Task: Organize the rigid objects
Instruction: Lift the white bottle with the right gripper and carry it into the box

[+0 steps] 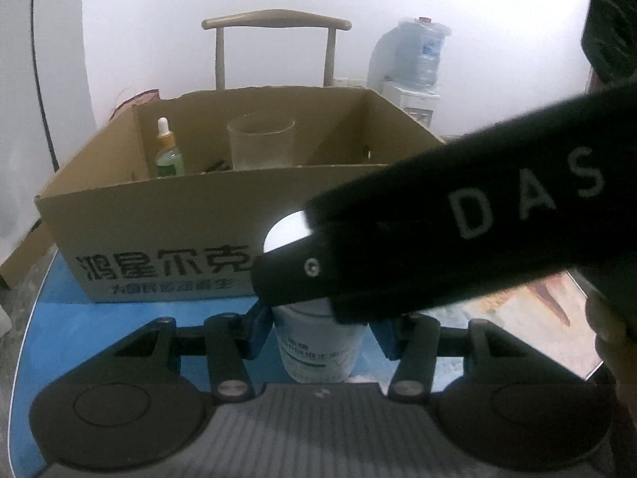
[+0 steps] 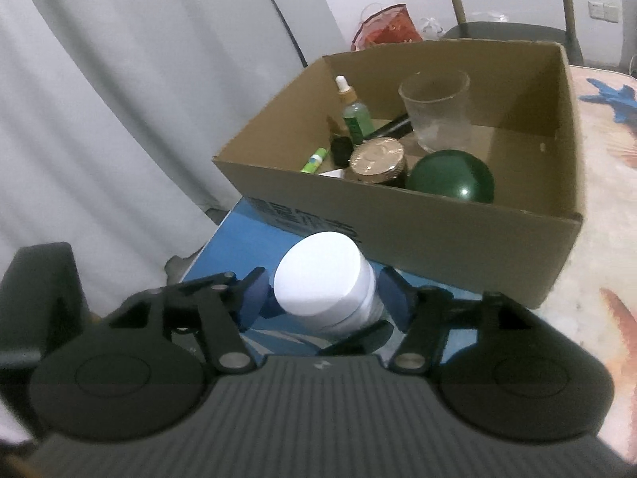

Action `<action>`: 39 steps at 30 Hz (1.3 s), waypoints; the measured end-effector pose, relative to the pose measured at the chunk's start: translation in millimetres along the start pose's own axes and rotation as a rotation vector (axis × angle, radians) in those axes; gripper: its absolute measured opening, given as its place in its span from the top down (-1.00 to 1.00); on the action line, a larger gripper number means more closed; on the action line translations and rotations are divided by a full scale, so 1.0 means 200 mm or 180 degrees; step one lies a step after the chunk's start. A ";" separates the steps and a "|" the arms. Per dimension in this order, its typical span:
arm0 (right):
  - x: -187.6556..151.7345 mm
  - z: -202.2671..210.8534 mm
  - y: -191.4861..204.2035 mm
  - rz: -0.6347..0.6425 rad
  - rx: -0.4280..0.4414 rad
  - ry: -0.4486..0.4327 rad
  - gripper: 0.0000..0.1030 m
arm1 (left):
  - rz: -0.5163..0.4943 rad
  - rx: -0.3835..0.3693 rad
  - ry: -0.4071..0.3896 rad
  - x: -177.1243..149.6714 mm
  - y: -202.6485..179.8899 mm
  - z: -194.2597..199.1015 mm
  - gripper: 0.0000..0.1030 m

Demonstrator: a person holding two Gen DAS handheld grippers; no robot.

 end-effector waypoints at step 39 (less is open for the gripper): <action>0.10 0.19 0.12 0.0170 0.0082 -0.0235 -0.17 | -0.0084 0.0216 -0.0328 0.23 -0.02 0.23 -0.06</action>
Point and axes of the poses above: each gripper's, at about its wrist camera, not at the fingertips, and z roughly against the way its jaws point, y to its left, x to its top, the point moved 4 cm from there along -z, roughly the way its jaws point, and after that the axes turned 11 degrees about y, right-handed, at the moved point
